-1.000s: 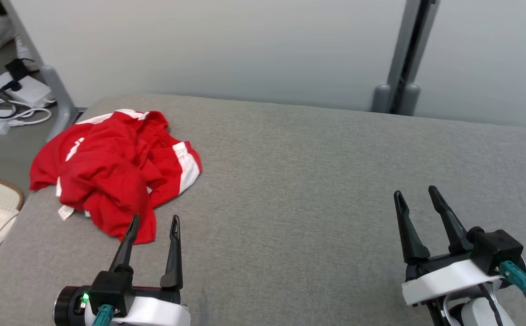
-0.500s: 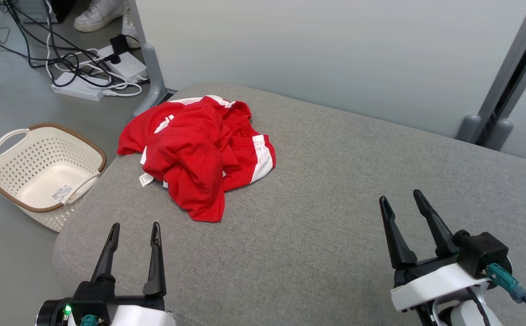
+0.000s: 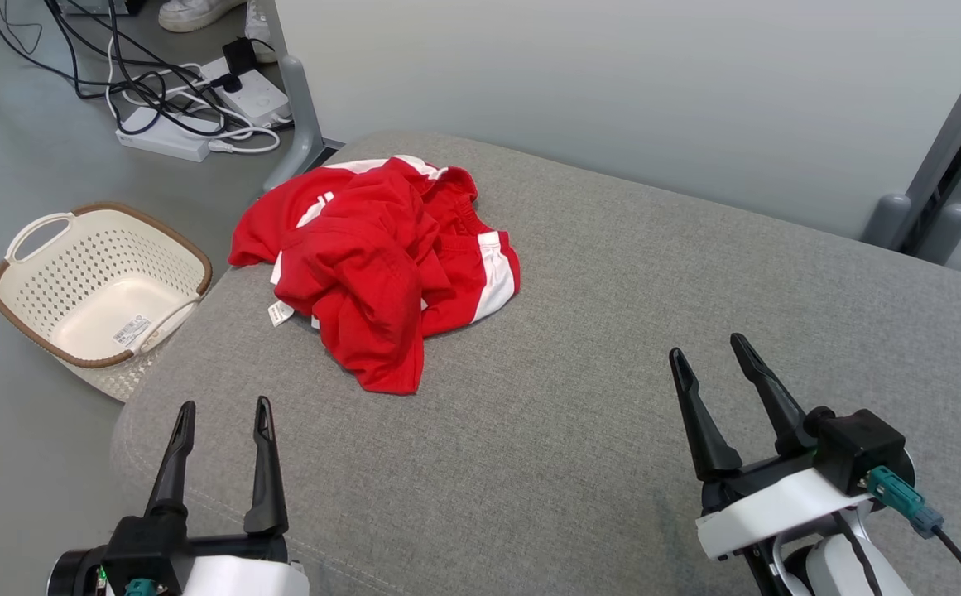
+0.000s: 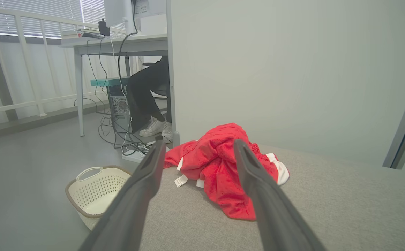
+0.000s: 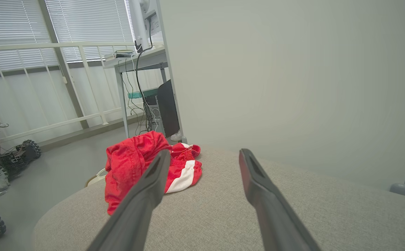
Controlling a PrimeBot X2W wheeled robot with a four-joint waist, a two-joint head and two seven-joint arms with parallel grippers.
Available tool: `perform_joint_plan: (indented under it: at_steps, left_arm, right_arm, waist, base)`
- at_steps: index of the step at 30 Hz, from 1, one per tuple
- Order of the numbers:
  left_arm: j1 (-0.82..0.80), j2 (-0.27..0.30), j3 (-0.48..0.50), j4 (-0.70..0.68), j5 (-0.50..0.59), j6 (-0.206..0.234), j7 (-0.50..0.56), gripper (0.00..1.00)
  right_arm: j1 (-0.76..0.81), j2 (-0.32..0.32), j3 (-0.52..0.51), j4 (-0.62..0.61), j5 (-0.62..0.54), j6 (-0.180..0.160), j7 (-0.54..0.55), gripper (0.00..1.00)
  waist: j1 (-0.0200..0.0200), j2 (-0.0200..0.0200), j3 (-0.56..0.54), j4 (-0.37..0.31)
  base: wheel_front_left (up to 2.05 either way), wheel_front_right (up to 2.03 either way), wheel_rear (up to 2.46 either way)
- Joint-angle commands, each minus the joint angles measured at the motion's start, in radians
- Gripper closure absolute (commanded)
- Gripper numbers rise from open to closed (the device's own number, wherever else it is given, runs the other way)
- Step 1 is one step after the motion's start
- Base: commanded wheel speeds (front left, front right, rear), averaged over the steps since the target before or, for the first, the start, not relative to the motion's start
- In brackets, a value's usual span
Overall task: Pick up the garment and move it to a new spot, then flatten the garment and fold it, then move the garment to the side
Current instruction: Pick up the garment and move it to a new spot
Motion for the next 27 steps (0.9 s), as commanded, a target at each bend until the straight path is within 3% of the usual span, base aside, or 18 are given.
perform_joint_plan:
  at_steps: [1,4,10,17,27]
  left_arm:
    - [0.006,0.004,0.003,0.005,-0.01,-0.006,0.0,0.0]
    - [0.005,0.004,0.013,0.02,-0.06,-0.009,0.0,0.0]
    - [-0.007,0.004,0.021,0.039,-0.055,-0.028,0.0,0.0]
    - [-0.052,0.004,0.037,0.074,-0.087,-0.101,0.0,0.0]
    - [-0.265,0.031,0.108,0.188,-0.119,-0.23,0.0,0.0]
  right_arm:
    - [-0.006,-0.006,-0.003,0.001,0.001,0.0,-0.002,0.0]
    - [-0.002,-0.006,-0.003,0.003,0.006,0.0,-0.002,0.0]
    - [0.013,-0.006,-0.022,-0.005,0.003,0.0,-0.002,0.0]
    - [0.015,-0.006,-0.041,-0.026,-0.038,0.0,-0.002,0.0]
    - [-0.076,-0.02,-0.065,-0.085,-0.15,0.0,-0.001,0.0]
  waist:
    - [0.0,-0.0001,0.0,0.0]
    - [0.0,-0.0001,-0.001,-0.002]
    - [0.0,-0.0001,-0.005,-0.007]
    - [0.0,-0.0001,0.03,-0.021]
    - [0.0,-0.0001,0.198,-0.089]
  base:
    - [0.0,0.0,0.0]
    - [0.0,0.0,0.0]
    - [0.0,0.0,0.0]
    - [0.0,0.0,0.0]
    - [0.0,0.0,0.0]
